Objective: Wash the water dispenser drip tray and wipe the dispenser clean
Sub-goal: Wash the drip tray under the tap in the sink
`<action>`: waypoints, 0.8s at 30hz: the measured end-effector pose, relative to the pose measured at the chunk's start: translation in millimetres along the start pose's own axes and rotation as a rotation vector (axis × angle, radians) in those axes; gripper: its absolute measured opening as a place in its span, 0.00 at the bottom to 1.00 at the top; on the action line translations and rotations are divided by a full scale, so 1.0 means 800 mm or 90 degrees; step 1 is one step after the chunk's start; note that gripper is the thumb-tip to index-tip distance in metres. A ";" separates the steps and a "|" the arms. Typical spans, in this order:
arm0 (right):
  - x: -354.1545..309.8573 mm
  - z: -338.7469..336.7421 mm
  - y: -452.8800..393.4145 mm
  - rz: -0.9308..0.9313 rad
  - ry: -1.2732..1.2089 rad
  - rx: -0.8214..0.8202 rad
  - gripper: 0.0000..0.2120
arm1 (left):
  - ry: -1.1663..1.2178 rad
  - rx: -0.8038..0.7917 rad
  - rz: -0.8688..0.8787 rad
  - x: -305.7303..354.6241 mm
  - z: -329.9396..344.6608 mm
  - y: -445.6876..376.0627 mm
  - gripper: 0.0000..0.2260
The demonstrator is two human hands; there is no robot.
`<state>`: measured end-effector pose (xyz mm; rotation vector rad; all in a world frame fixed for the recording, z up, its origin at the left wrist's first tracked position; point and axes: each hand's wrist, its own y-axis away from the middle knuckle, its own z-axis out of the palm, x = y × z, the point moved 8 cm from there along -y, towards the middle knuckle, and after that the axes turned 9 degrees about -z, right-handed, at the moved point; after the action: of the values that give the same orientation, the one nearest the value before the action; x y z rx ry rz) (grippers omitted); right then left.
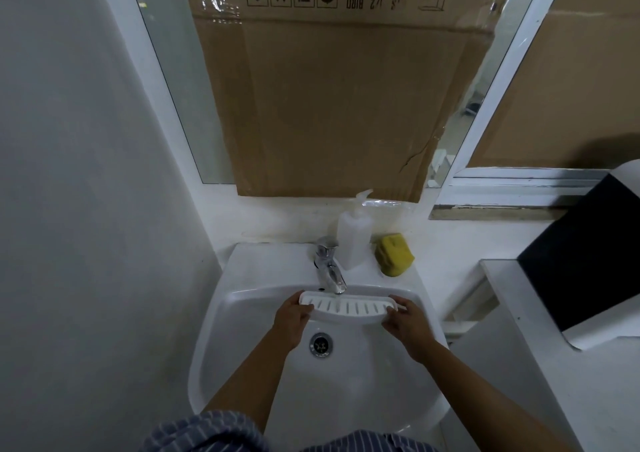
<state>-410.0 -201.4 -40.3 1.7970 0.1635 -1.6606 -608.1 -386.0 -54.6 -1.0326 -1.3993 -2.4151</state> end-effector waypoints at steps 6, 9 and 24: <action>0.001 0.034 -0.007 0.005 0.004 -0.023 0.14 | -0.011 0.017 0.017 0.007 -0.038 0.003 0.17; -0.002 0.058 -0.009 0.004 0.015 -0.052 0.13 | 0.019 0.026 0.017 0.006 -0.062 0.007 0.15; 0.007 0.060 0.001 0.053 0.083 -0.048 0.17 | 0.063 0.123 -0.152 -0.039 -0.092 0.033 0.18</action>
<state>-448.6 -229.9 -43.1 1.8309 0.2040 -1.4608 -608.6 -466.2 -79.5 -0.7281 -1.7667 -2.3872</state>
